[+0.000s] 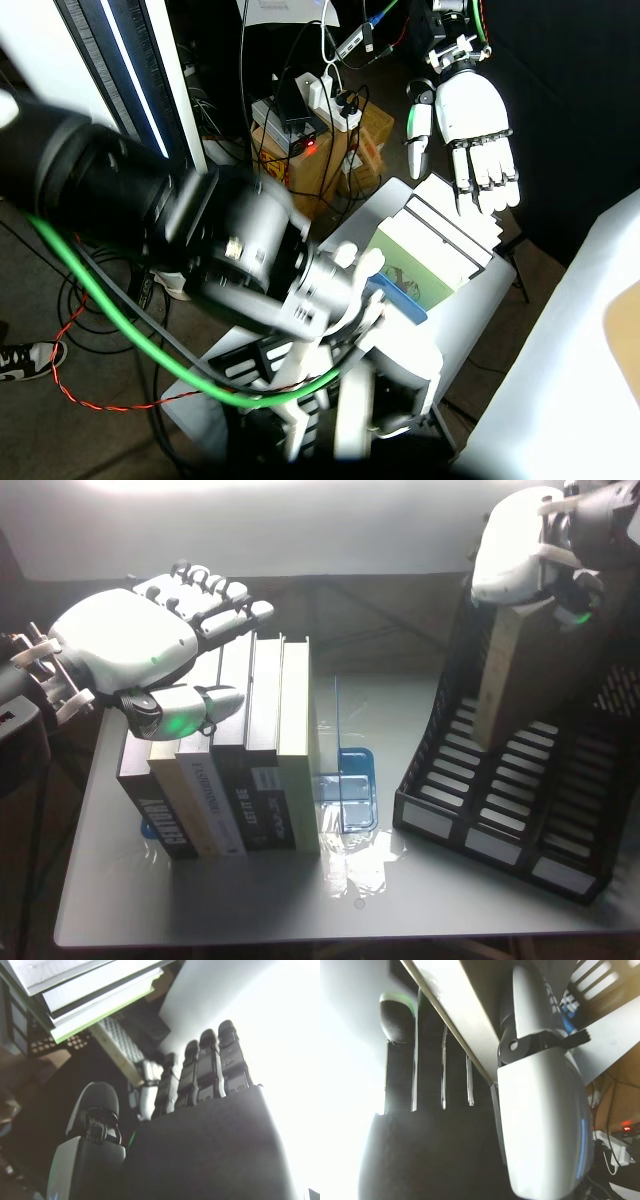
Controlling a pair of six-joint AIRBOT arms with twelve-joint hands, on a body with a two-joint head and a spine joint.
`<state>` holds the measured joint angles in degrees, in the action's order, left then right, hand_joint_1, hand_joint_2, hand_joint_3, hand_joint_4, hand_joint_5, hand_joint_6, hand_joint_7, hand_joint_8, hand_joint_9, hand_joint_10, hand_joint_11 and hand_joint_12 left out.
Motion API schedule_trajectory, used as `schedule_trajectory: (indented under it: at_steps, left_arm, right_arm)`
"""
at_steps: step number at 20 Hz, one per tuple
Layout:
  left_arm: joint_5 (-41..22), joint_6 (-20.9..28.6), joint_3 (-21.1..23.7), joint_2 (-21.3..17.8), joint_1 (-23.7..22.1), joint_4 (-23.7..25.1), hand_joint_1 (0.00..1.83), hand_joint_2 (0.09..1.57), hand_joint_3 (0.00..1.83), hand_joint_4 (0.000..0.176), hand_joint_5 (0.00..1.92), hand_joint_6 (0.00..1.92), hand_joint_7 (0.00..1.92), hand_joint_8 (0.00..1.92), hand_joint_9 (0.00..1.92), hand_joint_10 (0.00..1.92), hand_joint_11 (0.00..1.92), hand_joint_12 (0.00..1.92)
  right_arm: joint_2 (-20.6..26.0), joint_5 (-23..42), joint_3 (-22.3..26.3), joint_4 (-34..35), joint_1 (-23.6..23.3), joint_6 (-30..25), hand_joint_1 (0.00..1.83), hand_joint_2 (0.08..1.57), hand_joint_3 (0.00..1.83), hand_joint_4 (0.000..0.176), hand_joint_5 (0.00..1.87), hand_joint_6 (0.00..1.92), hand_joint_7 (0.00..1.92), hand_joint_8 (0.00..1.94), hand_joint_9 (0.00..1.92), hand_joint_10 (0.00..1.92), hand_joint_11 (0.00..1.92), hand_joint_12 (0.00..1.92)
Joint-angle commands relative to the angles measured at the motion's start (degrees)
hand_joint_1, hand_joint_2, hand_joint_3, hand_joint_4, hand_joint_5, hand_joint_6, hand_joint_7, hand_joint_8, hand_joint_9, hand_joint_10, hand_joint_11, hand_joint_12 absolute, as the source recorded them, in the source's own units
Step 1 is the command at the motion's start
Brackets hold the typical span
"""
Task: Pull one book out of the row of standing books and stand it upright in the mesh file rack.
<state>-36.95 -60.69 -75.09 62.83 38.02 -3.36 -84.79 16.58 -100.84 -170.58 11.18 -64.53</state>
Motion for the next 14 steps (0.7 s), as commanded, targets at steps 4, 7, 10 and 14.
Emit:
schedule_trajectory:
  at_steps: [4,7,10,14]
  left_arm:
    - [-7.0,0.4,-0.8,0.5,-0.6,-0.4,0.00,1.45,0.00,0.074,0.00,0.00,0.00,0.00,0.00,0.00,0.00,0.00]
    - [-7.2,0.5,-0.9,0.8,-0.6,-0.3,0.00,1.44,0.00,0.083,0.00,0.00,0.00,0.00,0.00,0.00,0.00,0.00]
    - [-7.3,0.7,-1.0,1.0,-0.4,-0.3,0.00,1.45,0.00,0.082,0.00,0.00,0.00,0.00,0.00,0.00,0.00,0.00]
    - [-7.3,1.1,-1.2,1.1,-0.3,-0.3,0.00,1.44,0.00,0.066,0.00,0.00,0.00,0.00,0.00,0.00,0.00,0.00]
  right_arm:
    - [0.0,-5.4,-0.8,-2.0,-1.1,0.2,1.21,1.20,0.00,0.000,0.75,1.20,0.92,1.32,0.98,1.33,0.85,1.70]
    - [-0.3,-5.5,-1.3,-2.0,-0.9,0.2,1.21,1.20,0.00,0.000,0.75,1.20,0.92,1.32,0.98,1.33,0.85,1.70]
    - [-0.3,-5.8,-1.8,-2.0,-0.5,0.2,1.21,1.20,0.00,0.000,0.75,1.20,0.92,1.32,0.98,1.33,0.85,1.70]
    - [-0.3,-6.1,-2.0,-2.0,0.0,0.2,1.22,1.19,0.00,0.000,0.76,1.19,0.93,1.30,0.98,1.33,0.84,1.70]
